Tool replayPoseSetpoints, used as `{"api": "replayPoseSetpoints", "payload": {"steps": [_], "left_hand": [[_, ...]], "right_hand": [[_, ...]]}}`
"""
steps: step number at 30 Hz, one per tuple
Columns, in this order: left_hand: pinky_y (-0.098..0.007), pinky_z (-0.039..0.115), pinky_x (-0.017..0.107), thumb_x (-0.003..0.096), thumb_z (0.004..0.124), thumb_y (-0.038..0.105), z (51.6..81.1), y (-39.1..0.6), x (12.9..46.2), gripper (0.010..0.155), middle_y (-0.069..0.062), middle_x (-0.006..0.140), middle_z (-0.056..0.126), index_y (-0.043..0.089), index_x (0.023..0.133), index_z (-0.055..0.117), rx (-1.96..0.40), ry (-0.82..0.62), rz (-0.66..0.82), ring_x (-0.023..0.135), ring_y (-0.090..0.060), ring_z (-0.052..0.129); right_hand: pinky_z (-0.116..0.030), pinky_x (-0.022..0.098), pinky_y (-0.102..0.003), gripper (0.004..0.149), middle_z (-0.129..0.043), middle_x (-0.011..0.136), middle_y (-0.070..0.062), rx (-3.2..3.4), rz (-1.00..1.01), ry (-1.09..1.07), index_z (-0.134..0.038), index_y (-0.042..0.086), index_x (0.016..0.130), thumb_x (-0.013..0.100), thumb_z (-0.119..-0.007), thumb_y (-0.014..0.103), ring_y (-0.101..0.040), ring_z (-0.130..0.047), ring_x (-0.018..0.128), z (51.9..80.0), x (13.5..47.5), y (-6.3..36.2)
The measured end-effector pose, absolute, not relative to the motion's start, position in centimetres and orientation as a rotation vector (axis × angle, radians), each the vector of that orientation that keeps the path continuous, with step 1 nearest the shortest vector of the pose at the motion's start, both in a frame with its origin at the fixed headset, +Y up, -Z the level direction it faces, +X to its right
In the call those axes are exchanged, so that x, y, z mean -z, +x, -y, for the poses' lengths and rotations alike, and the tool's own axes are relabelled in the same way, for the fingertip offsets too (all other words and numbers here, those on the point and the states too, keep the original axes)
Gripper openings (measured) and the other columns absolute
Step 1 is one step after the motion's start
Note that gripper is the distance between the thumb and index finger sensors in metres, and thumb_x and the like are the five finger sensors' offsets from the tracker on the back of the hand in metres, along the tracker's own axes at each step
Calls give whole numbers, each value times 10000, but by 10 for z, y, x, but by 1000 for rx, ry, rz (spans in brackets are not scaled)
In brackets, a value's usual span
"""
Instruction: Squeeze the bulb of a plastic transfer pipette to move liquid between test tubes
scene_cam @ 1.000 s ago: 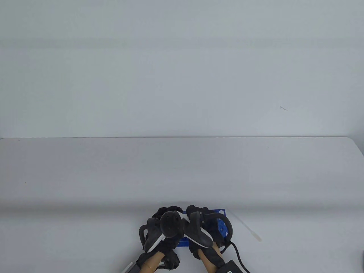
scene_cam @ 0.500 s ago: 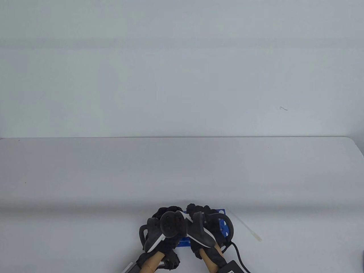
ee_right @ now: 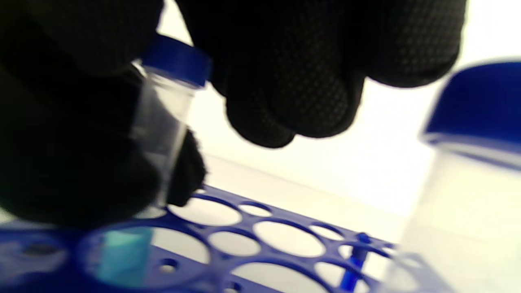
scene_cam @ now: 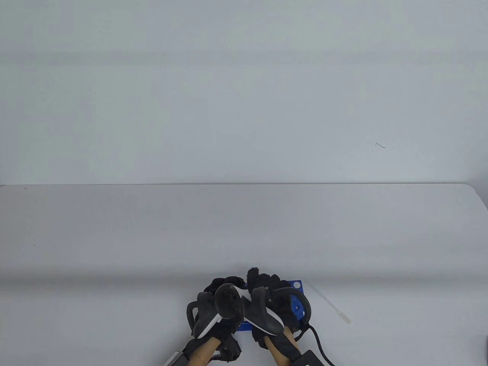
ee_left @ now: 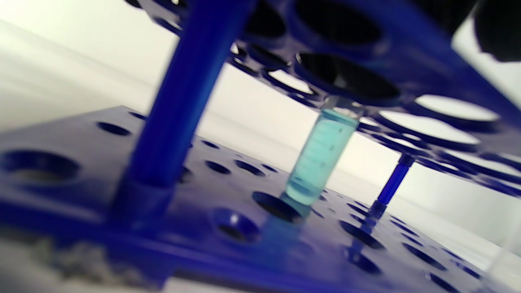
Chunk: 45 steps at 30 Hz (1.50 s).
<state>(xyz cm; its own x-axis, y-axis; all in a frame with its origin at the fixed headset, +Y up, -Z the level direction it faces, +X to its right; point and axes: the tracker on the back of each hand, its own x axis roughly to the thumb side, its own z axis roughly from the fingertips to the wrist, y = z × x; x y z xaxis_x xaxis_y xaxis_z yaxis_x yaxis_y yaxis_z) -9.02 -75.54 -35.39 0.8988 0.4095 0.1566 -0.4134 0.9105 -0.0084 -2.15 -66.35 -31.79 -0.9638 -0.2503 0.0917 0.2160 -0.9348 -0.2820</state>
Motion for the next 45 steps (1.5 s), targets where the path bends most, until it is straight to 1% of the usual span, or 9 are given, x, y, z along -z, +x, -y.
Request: {"api": "replayPoseSetpoints", "payload": {"steps": [2,7,14,19,23,27,33,37,45], "left_hand": [[-483,401,798,369,765,588,755,-90,354,500,154,1059,575,492,859,758,-426,25,157,971,-166,455],[-484,402,797,370,765,587,755,-90,354,499,152,1058,577,492,859,758,-425,26,157,971,-167,456],[-483,402,798,369,765,586,756,-90,354,499,152,1058,578,492,859,758,-425,26,157,971,-166,456],[-483,401,799,371,763,586,756,-90,354,500,153,1060,575,494,862,753,-423,27,157,972,-167,455],[-484,400,801,375,755,589,755,-90,353,503,152,1064,570,496,869,745,-415,29,160,975,-168,453],[-484,400,801,376,753,588,755,-90,353,503,151,1064,569,497,871,743,-413,29,160,975,-168,452],[-483,398,802,375,751,590,756,-90,353,502,153,1065,568,500,870,742,-412,30,160,975,-165,451],[-483,397,803,378,749,591,756,-90,353,505,151,1067,565,500,874,737,-410,30,160,977,-167,448],[-482,394,804,381,744,591,756,-90,352,507,152,1069,559,502,880,730,-409,28,162,978,-166,443]], "right_hand": [[-835,356,-411,572,-1073,541,13,2922,-356,-228,-890,197,798,317,-775,483,-149,-1002,330,662,319,-20],[-816,397,-430,526,-1052,666,-50,2947,-320,-300,-869,211,828,334,-823,386,-172,-991,405,659,325,-12],[-811,423,-427,518,-1036,714,-38,3016,-385,-310,-858,246,835,335,-823,376,-170,-988,446,647,329,-4],[-822,398,-426,525,-1059,664,-38,3184,-564,-234,-875,212,823,333,-819,392,-171,-1001,413,606,321,32],[-829,380,-423,527,-1072,612,-35,3251,-696,-35,-893,190,807,333,-818,409,-168,-1007,385,583,309,91],[-834,368,-417,533,-1072,546,-19,3312,-629,209,-908,176,789,327,-820,427,-163,-1008,366,608,323,141],[-827,375,-420,528,-1064,575,-40,3319,-223,428,-894,180,803,332,-826,408,-172,-1003,387,669,351,171],[-820,394,-421,524,-1050,636,-54,3208,21,439,-873,205,822,332,-834,385,-177,-998,429,699,360,171],[-819,410,-411,523,-1029,639,-33,3068,309,320,-880,223,800,306,-849,395,-159,-990,450,743,370,163]]}}
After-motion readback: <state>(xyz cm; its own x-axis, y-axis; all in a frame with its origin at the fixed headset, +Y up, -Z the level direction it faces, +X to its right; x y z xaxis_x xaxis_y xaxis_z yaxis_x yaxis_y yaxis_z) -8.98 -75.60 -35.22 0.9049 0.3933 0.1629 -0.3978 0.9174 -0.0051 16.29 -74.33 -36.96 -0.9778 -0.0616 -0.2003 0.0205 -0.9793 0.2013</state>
